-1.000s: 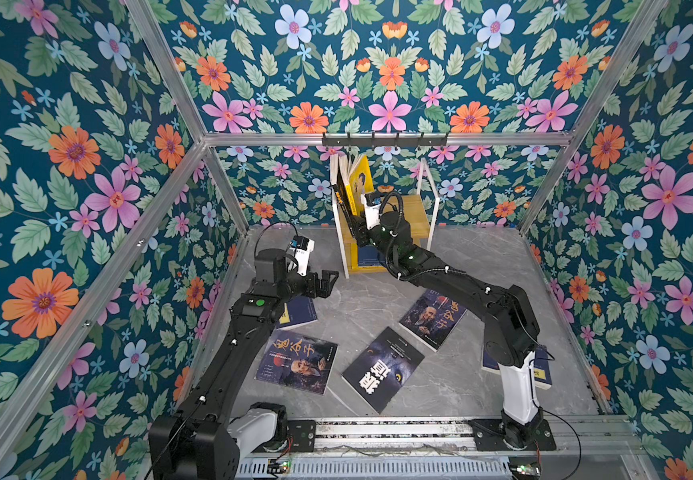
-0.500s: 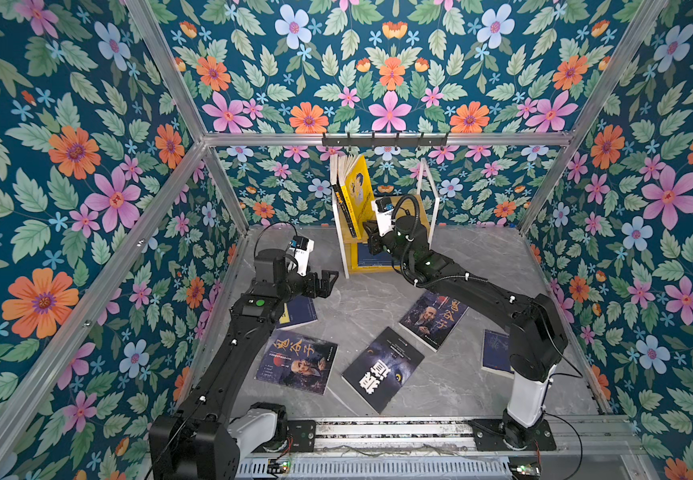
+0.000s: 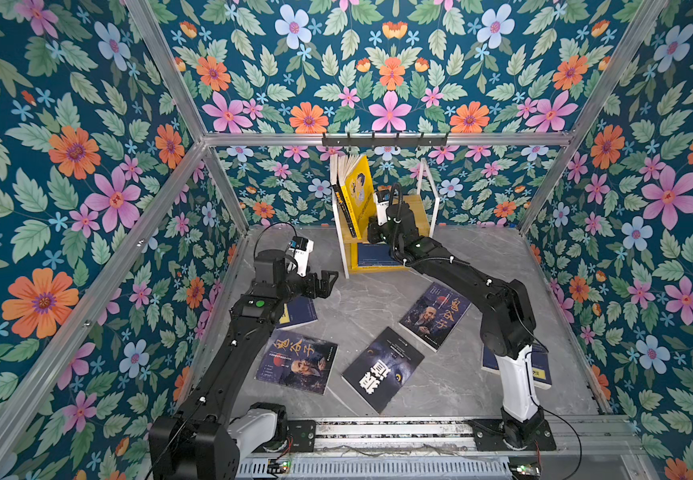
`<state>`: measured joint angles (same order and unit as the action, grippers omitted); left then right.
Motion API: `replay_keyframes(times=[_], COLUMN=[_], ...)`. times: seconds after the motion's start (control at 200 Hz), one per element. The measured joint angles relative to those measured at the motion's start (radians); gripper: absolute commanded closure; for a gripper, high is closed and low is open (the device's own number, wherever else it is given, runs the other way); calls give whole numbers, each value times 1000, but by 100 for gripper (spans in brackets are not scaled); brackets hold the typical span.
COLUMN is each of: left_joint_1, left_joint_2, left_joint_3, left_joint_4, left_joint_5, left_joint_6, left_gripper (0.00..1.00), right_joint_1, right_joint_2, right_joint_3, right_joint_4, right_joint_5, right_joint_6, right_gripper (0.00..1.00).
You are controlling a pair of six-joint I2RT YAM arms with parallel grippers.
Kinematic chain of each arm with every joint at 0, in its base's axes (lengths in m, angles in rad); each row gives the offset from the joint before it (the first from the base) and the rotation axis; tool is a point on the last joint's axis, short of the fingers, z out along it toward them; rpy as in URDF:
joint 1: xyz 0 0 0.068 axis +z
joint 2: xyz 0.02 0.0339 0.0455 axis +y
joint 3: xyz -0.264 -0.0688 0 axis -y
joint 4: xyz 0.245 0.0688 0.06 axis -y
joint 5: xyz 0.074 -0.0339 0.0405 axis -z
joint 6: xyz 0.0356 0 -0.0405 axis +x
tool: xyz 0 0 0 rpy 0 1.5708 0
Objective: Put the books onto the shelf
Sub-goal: 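Open the right gripper and draw it back from the shelf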
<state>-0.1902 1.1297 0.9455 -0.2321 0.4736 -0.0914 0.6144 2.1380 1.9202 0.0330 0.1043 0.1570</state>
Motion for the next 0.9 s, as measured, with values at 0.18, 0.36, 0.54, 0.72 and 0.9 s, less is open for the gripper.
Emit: replay_keyframes(times=[0.18,0.36,0.54,0.72,0.9], left_joint_1=[0,0,0,-12,-40], left_joint_2=[0,0,0,12,40], left_joint_3=[-1,-8,-34,-70,-119], left_joint_4=[0,4,20,60,142], left_joint_5=[-3,-4,23,92,182], left_joint_6=[0,0,-1,-20,-98], left_gripper=[0,0,0,0,0], right_joint_1=[11,15,15,15,15], right_joint_2=[61,63,-55,-274,-502], right_joint_3=[73,80,-63,-315,-572], right_joint_4=[-31,-52,-57,-48,-90], right_joint_5=[-23,-37,-24,14,61], right_joint_6=[32,48,67,110,210], right_gripper=[99,98,93,83,69])
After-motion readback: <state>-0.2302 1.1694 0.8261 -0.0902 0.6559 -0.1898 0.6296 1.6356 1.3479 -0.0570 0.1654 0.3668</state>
